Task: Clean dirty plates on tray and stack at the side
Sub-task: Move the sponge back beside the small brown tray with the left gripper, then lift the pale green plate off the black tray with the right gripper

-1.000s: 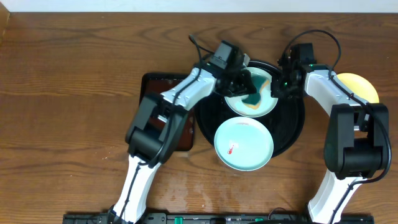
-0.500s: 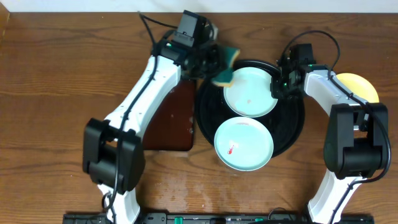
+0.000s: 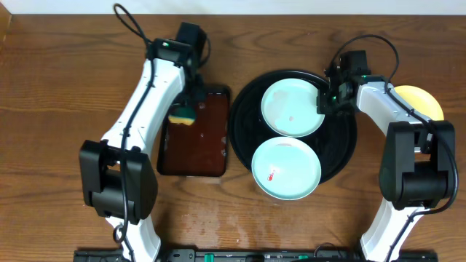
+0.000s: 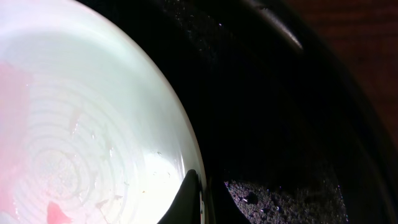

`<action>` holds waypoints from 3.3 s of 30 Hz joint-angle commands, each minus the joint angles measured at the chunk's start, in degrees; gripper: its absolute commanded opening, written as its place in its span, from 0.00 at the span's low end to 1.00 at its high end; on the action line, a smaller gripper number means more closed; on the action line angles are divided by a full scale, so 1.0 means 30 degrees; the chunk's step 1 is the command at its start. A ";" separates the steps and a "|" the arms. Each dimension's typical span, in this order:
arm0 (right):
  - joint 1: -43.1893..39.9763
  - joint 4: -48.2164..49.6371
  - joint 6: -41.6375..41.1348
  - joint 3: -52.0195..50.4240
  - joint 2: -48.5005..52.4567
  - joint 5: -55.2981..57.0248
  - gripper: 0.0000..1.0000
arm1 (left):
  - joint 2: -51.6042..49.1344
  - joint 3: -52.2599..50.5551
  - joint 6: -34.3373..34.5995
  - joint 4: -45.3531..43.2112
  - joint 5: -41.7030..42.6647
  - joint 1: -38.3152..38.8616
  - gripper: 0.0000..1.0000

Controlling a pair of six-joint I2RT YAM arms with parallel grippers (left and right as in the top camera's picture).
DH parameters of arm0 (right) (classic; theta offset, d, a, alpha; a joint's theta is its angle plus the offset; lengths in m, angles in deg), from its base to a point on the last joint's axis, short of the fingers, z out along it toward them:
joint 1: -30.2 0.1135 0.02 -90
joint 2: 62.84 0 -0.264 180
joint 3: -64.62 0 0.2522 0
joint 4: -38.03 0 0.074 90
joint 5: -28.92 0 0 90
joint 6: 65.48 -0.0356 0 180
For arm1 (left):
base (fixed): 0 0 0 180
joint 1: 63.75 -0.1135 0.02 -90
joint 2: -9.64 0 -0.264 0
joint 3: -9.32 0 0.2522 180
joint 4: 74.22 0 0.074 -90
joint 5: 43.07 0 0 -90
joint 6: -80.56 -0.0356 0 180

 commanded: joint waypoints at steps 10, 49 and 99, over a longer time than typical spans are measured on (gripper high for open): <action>0.0226 0.0415 0.0138 0.0036 -0.1967 0.0146 0.01 | 0.3636 -0.0007 -0.0248 0.0459 -0.1202 -0.0262 0.07; 0.8954 0.3118 0.3891 0.0044 -0.6550 1.2145 0.01 | 0.6994 -0.2004 -0.0233 0.1326 -0.1370 -0.0415 0.08; 1.9846 1.6079 1.6976 0.0036 -0.5027 2.2454 0.01 | 0.6994 -0.2783 0.1639 0.2186 -0.1333 -0.6251 0.08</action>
